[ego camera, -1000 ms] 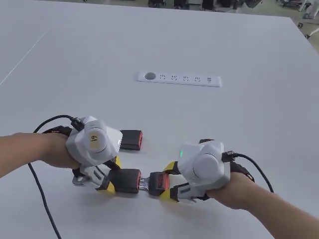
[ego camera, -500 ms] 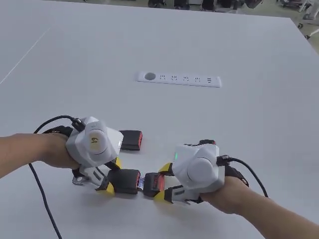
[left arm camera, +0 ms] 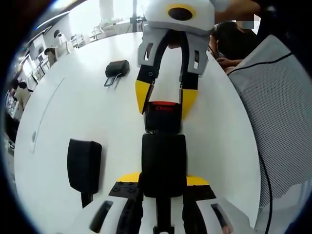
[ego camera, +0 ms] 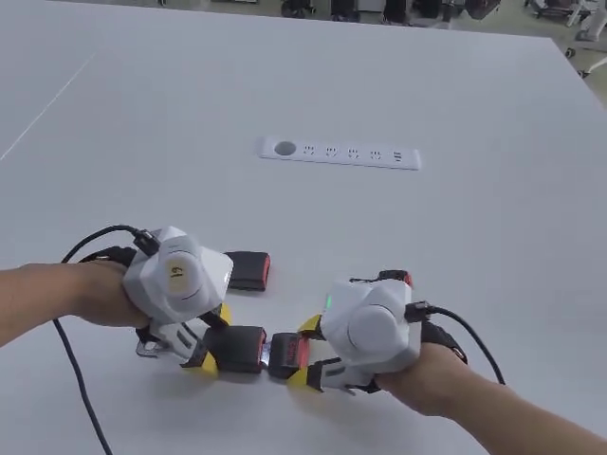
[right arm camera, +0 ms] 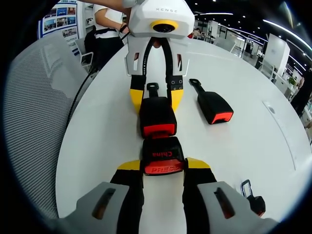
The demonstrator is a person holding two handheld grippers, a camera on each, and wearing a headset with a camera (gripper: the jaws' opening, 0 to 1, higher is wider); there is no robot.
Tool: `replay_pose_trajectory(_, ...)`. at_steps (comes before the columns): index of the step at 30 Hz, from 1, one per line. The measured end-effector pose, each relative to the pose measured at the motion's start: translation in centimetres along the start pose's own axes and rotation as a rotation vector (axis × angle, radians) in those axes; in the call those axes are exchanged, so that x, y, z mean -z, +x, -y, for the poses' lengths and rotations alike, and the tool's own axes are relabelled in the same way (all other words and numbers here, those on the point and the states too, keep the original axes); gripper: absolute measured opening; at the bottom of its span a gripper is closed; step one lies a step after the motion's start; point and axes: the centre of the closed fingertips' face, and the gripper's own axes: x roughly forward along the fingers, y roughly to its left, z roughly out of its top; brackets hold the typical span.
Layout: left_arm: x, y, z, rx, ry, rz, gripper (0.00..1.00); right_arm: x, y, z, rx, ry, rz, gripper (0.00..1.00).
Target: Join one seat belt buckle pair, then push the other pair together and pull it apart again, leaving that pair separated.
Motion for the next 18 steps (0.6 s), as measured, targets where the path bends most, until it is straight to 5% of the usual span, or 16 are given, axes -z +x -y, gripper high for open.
replay_pose_trajectory(18,-0.04,0.08,0.02,-0.007,0.012,-0.039,0.29,0.01,0.21,-0.03,0.007,0.017,-0.016,0.27)
